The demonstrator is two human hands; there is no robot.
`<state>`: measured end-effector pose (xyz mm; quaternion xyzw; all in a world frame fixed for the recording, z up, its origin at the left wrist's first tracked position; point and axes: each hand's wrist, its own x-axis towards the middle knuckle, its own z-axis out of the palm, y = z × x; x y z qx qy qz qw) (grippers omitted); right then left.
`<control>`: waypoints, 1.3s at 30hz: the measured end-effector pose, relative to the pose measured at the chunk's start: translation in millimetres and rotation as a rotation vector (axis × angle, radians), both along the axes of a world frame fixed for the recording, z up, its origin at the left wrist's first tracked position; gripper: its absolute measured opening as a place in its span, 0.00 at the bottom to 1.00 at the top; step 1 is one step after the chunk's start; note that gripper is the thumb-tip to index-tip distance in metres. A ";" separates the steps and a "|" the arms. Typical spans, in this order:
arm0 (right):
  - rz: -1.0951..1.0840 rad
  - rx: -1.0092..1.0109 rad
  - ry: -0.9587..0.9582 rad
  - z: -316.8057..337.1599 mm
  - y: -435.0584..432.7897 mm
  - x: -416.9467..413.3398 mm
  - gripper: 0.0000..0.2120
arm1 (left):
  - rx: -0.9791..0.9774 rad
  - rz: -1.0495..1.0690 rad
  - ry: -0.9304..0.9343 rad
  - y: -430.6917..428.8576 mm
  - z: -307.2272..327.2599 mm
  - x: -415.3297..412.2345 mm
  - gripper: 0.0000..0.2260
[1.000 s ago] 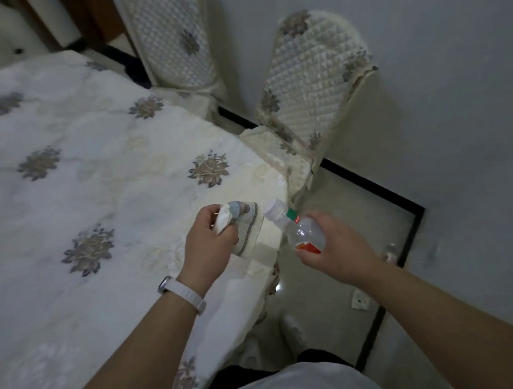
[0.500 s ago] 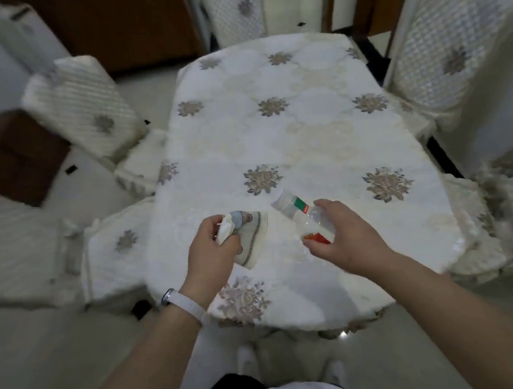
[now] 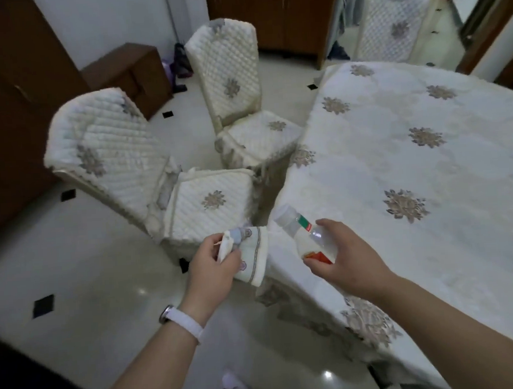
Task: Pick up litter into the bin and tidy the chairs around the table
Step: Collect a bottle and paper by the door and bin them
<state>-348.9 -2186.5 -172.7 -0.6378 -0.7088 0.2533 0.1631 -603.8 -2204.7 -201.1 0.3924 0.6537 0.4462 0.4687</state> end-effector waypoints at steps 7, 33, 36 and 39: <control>0.182 0.028 0.028 6.4 44.4 -145.3 0.33 | -0.007 0.142 -0.012 6.5 0.9 -147.7 0.11; 0.842 -0.106 0.290 -2.5 263.7 -574.4 0.35 | 0.035 0.900 0.154 70.6 41.3 -449.7 0.10; 0.880 -0.086 0.315 3.1 278.4 -610.7 0.31 | 0.026 0.930 0.151 79.1 46.9 -468.8 0.11; 0.907 -0.078 0.308 7.4 285.8 -638.3 0.32 | 0.033 0.975 0.151 83.8 49.9 -491.1 0.11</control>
